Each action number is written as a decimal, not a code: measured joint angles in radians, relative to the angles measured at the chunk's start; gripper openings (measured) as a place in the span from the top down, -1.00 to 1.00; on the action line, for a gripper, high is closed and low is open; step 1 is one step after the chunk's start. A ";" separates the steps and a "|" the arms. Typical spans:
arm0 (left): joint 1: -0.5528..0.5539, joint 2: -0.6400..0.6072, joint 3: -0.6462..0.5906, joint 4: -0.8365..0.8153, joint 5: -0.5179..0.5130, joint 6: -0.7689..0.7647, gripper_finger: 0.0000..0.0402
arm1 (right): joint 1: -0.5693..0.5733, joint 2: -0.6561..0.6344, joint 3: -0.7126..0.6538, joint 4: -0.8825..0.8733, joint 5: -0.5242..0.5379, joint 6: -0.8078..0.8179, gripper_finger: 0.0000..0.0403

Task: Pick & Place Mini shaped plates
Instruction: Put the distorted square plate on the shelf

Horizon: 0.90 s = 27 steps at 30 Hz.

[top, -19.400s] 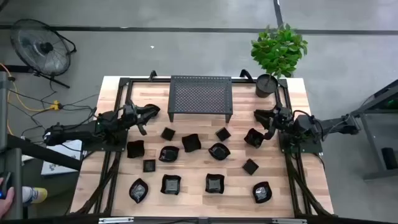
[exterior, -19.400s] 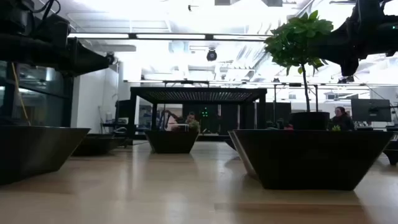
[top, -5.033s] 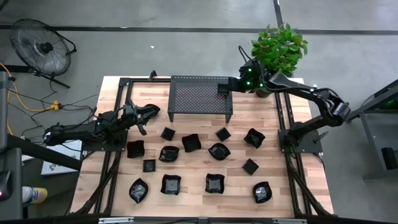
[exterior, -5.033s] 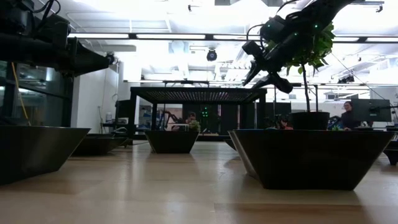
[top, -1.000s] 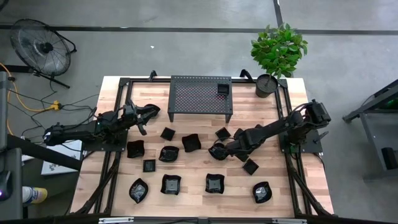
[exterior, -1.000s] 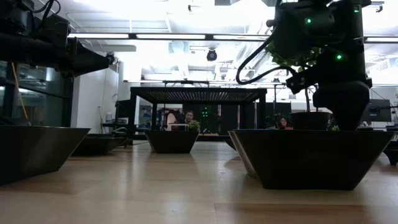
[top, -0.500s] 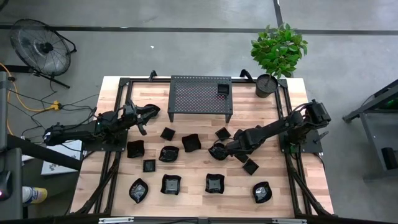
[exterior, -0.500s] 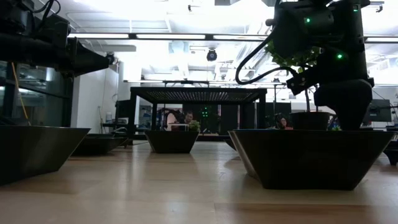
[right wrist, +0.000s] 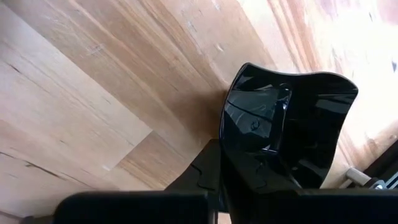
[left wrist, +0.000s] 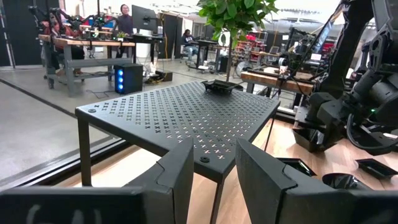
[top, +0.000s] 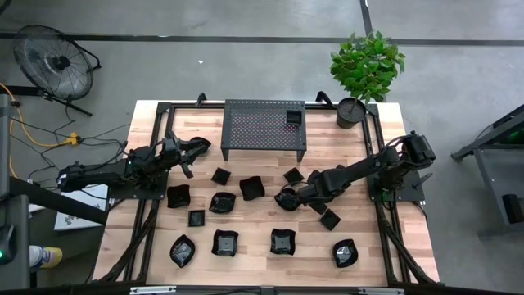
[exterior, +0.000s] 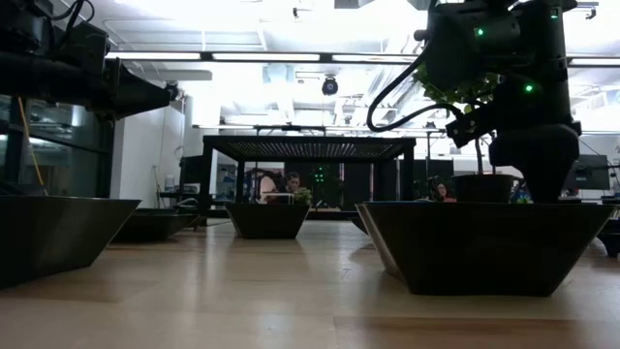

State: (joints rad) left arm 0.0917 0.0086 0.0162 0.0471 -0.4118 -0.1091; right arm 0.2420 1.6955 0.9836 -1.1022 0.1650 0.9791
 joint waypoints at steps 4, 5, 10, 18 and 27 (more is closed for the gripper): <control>0.000 0.000 0.000 0.000 0.000 0.000 0.42 | 0.000 0.000 0.000 -0.014 -0.003 0.005 0.99; 0.000 0.000 0.000 0.000 0.000 0.000 0.42 | 0.000 0.000 0.000 -0.021 -0.006 0.006 0.99; 0.000 0.000 0.000 0.000 0.000 0.000 0.42 | 0.001 0.000 0.023 -0.074 -0.014 0.008 0.99; 0.000 0.000 0.000 0.000 0.000 0.000 0.42 | 0.001 0.000 0.100 -0.168 -0.015 -0.019 1.00; 0.000 0.000 0.000 0.000 0.000 0.000 0.42 | 0.001 0.000 0.236 -0.322 0.035 -0.047 1.00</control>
State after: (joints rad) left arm 0.0917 0.0086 0.0166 0.0471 -0.4121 -0.1089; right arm 0.2432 1.6955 1.2200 -1.4240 0.2001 0.9316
